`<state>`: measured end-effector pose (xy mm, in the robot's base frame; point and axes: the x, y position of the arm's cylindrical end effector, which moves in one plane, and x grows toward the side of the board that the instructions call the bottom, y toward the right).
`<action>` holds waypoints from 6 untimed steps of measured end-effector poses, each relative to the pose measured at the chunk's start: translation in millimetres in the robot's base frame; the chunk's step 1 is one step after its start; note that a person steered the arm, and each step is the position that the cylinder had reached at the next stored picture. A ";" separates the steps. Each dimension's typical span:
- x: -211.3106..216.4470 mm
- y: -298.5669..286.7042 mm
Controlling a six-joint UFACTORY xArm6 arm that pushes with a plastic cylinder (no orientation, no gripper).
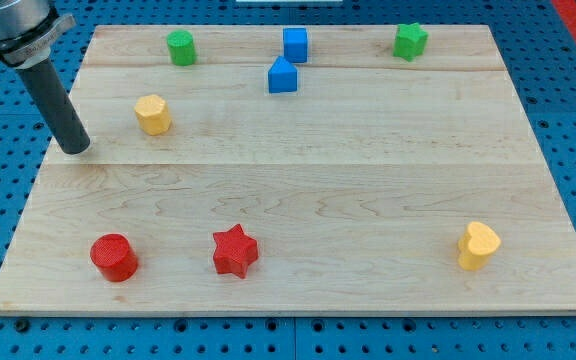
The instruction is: Place yellow hexagon bottom left to blue triangle
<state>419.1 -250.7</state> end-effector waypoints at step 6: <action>-77.7 66.4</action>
